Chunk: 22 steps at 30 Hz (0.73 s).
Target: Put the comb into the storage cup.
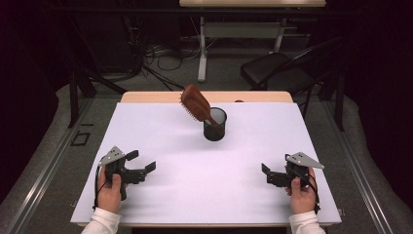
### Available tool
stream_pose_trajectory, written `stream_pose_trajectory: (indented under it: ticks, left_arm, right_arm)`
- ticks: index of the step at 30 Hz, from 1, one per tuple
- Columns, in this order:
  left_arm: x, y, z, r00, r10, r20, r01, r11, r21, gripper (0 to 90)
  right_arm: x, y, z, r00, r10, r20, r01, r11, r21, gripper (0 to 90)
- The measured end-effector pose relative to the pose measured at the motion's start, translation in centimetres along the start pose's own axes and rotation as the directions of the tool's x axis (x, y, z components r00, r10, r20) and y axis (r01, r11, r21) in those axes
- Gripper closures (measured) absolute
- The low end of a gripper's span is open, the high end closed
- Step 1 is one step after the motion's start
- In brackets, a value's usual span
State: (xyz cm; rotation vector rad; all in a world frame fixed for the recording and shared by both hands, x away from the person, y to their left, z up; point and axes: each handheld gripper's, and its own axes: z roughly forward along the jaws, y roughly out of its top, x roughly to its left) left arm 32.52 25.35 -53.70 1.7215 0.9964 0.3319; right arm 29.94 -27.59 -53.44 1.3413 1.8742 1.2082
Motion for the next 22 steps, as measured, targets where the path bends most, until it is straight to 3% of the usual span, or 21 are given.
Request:
stream_pose_trajectory:
  ticks: [22]
  left_arm:
    - [0.24,-0.03,0.16,0.9999,-0.011,-0.008,0.011,0.9999,0.004,5.6]
  right_arm:
    - [-0.23,-0.13,0.19,0.9999,0.010,0.005,-0.010,1.000,0.006,2.5]
